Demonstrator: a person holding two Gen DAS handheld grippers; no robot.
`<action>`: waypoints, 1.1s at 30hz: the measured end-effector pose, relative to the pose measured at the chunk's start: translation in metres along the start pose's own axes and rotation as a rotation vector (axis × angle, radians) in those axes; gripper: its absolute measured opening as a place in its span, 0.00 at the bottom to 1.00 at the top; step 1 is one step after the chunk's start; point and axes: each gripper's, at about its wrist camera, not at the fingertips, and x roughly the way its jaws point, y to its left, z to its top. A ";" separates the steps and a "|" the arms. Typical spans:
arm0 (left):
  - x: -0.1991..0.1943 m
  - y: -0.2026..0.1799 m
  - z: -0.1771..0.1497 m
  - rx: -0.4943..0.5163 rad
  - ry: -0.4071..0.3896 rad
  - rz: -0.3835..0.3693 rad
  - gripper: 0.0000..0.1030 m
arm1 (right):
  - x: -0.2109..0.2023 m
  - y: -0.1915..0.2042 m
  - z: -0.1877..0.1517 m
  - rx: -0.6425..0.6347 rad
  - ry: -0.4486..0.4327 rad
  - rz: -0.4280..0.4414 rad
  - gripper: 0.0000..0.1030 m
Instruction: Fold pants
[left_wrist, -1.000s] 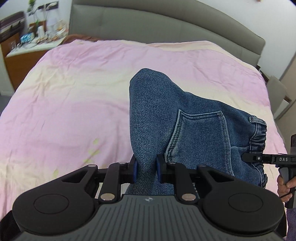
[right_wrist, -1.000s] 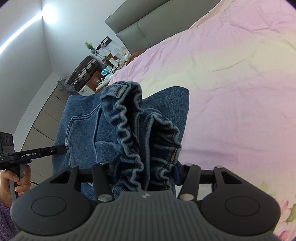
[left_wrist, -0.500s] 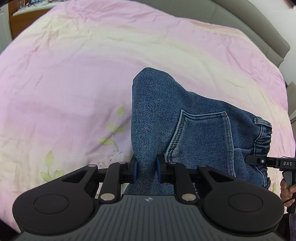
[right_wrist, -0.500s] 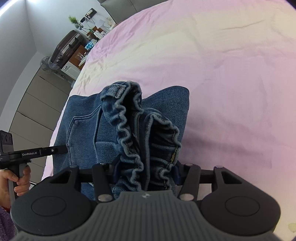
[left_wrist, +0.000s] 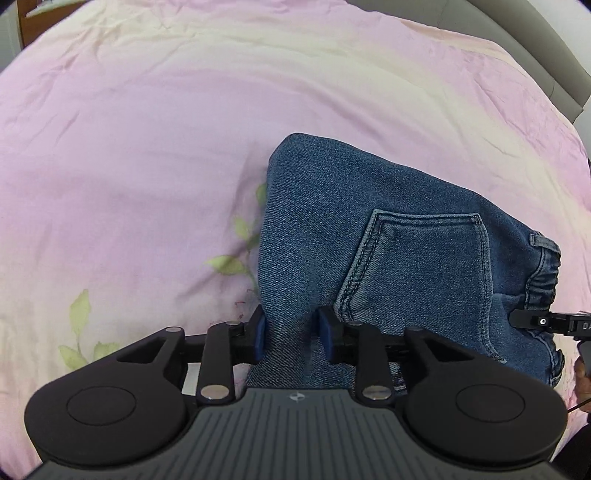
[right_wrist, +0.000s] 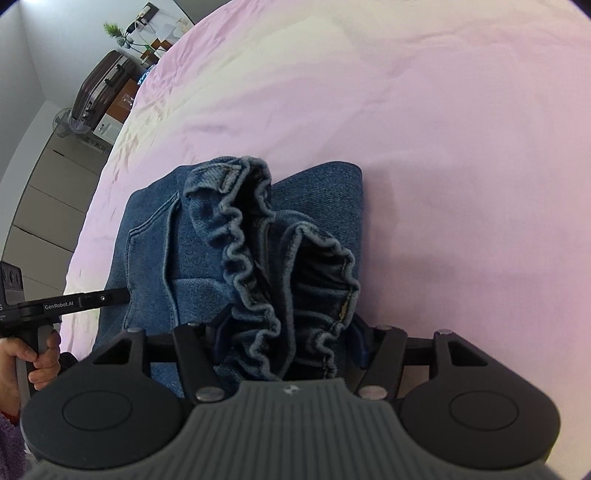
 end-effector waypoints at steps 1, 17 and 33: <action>-0.004 -0.002 -0.002 0.005 -0.015 0.010 0.37 | -0.010 -0.002 -0.006 -0.018 -0.004 -0.015 0.62; -0.060 -0.111 -0.081 0.254 -0.065 0.056 0.28 | -0.092 0.082 -0.086 -0.585 -0.234 -0.151 0.29; -0.030 -0.115 -0.094 0.309 -0.014 0.206 0.29 | -0.051 0.063 -0.086 -0.526 -0.128 -0.239 0.28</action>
